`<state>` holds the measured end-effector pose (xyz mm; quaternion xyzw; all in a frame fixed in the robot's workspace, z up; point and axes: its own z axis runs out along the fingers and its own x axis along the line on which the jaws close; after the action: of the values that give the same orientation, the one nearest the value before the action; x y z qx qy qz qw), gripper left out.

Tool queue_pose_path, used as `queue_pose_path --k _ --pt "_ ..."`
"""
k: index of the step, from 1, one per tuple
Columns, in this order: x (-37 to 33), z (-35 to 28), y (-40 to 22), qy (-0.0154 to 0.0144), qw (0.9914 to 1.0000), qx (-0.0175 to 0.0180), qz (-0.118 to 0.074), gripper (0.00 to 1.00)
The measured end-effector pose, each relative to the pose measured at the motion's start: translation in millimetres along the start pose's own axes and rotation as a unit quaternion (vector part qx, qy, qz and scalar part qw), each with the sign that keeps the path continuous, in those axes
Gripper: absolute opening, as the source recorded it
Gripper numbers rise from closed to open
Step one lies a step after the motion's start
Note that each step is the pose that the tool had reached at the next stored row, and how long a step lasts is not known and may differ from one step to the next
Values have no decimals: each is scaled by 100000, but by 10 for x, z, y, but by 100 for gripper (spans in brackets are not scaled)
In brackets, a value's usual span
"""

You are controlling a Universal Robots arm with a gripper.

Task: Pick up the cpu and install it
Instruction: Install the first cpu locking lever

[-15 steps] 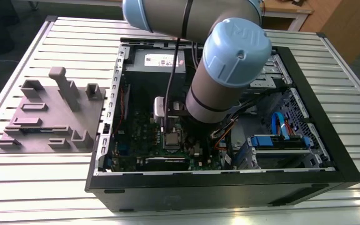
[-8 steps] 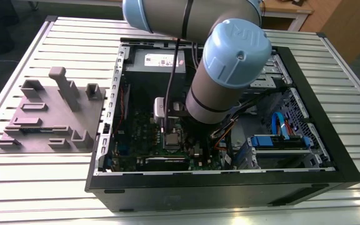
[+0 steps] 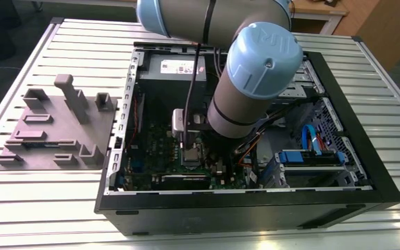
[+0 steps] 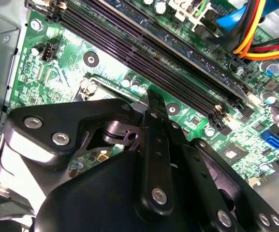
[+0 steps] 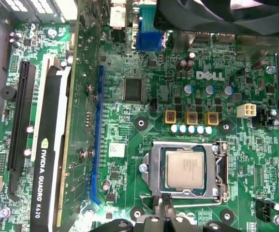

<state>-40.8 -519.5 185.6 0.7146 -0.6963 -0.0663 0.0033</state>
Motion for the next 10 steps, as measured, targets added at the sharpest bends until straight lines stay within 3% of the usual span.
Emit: queue_pose_path --k 5,10 --pt "0 -1 7 -73 100000 19 -17 10" --pt "-5 -34 35 -413 99999 29 -36 10"
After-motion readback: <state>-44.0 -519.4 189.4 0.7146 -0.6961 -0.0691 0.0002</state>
